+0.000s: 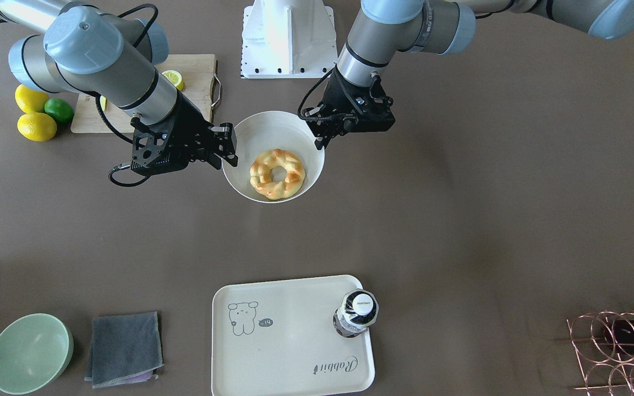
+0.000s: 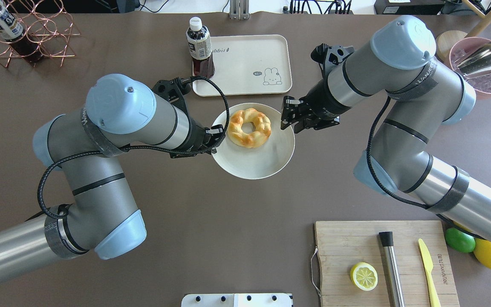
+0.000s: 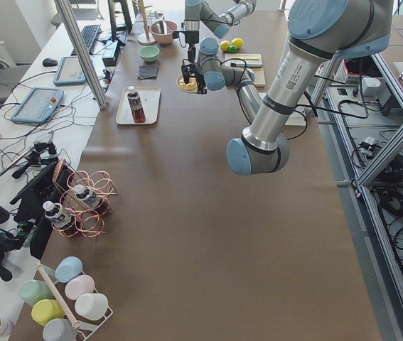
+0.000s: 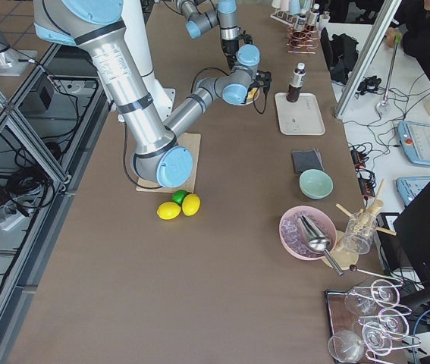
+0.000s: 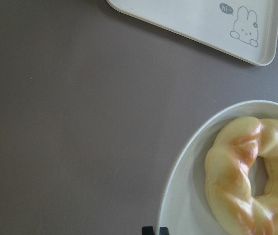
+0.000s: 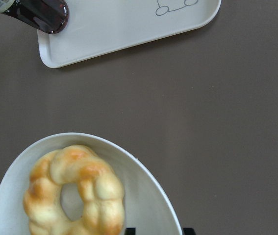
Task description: Place donut on tray
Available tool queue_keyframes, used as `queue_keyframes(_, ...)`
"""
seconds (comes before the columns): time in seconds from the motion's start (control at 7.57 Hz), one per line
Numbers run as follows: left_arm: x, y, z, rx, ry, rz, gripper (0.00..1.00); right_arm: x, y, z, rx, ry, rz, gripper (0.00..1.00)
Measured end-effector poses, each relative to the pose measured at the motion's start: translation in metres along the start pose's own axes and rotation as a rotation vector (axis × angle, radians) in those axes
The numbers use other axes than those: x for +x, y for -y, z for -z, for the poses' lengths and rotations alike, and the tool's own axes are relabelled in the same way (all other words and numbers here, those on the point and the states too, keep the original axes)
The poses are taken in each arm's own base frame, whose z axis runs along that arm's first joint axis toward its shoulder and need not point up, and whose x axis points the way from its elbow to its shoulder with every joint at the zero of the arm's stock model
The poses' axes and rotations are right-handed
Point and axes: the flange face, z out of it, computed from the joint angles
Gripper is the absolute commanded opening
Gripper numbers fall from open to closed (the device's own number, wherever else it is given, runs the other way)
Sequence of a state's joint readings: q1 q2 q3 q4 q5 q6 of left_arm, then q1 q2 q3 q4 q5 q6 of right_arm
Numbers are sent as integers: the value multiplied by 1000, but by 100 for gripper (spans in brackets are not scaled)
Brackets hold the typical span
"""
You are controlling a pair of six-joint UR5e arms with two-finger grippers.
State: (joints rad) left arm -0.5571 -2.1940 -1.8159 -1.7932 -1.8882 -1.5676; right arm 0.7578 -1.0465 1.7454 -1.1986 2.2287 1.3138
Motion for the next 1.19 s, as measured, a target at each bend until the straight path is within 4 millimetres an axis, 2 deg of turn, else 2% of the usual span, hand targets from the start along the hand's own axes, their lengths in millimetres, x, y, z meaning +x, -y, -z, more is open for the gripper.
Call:
queue_keyframes(0.13,-1,0,0,0,1,0,0,1,1,0,0,-1,-2,91)
queue_keyframes(0.4,-1,0,0,0,1,0,0,4,2,-2,0,-8,-8,91)
queue_keyframes(0.53,0,0,0,-1,-1,0,0,7,2,-6,1,-15,-11,79)
queue_keyframes(0.79,2,-1,3,-2,-7,-2,0,11,-1,-15,3,-30,-13,16)
queue_keyframes(0.93,2,-1,4,-2,-8,-2,0,11,-2,-17,2,-33,-14,0)
queue_keyframes(1.19,2,-1,3,-2,-8,-2,0,11,-2,-18,2,-33,-14,0)
